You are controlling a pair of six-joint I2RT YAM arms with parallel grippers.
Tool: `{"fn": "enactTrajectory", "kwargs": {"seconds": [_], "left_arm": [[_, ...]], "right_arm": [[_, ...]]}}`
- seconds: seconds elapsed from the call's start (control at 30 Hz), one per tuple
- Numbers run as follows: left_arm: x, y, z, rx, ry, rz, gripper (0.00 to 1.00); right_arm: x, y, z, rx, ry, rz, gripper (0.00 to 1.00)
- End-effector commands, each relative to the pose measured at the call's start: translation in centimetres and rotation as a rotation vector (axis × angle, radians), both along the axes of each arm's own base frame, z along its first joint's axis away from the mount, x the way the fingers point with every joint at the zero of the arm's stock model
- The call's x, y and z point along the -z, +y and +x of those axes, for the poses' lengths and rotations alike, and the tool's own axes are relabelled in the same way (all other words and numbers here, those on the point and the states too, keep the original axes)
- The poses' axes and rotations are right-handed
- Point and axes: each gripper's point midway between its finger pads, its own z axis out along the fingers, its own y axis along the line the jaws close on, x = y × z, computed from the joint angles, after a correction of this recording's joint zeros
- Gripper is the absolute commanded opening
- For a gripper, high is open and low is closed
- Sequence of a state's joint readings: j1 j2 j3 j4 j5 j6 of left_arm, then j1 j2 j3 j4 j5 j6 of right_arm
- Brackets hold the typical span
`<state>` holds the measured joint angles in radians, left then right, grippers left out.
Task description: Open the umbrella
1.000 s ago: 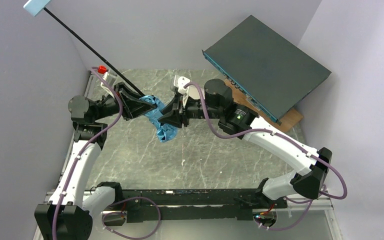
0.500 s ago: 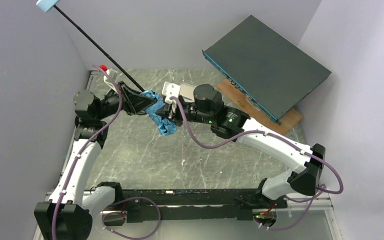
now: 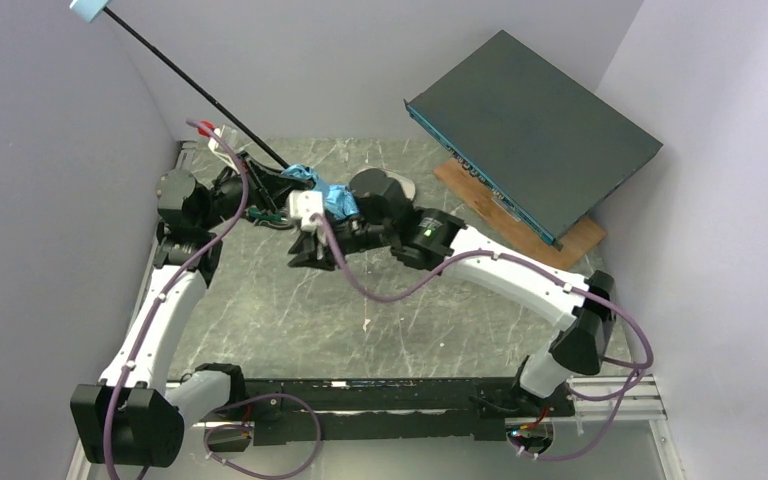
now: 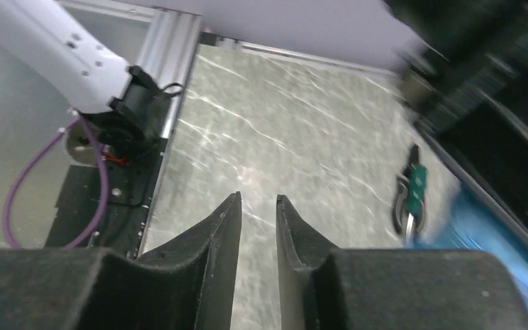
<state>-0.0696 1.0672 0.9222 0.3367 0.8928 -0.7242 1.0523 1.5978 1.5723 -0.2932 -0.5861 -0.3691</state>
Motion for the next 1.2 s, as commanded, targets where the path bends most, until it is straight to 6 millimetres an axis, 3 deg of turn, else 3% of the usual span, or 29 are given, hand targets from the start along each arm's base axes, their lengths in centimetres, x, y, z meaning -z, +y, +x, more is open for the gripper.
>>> {"fn": "enactTrajectory", "kwargs": {"seconds": [0.0,0.17,0.3,0.43,0.73,0.93,1.17], "left_arm": [[-4.1,0.1,-2.7,0.014,-0.233,0.020,0.00],[-4.2,-0.5,-3.8,0.084,-0.266,0.023,0.00],[-4.2,-0.8,-4.3,0.112,-0.278,0.039,0.00],[-4.3,-0.9,-4.5,0.109,-0.284,0.051,0.00],[-4.0,-1.0,-4.0,0.094,-0.268,0.046,0.00],[-3.2,-0.8,-3.2,0.062,-0.225,0.038,0.00],[-3.5,-0.8,-2.5,0.054,-0.223,0.018,0.00]], "right_arm": [[-6.7,-4.6,3.2,0.179,0.042,0.171,0.28],[-8.5,-7.6,5.9,0.320,0.019,0.248,0.32],[-8.1,-7.5,7.3,0.362,0.007,0.236,0.39],[-8.1,-6.5,8.0,0.354,0.010,0.225,0.40],[-7.8,-4.8,6.1,0.252,0.039,0.225,0.40],[-7.2,-5.0,4.6,0.209,0.065,0.216,0.41],[-5.1,-4.7,6.2,0.309,0.012,0.168,0.39]]}}
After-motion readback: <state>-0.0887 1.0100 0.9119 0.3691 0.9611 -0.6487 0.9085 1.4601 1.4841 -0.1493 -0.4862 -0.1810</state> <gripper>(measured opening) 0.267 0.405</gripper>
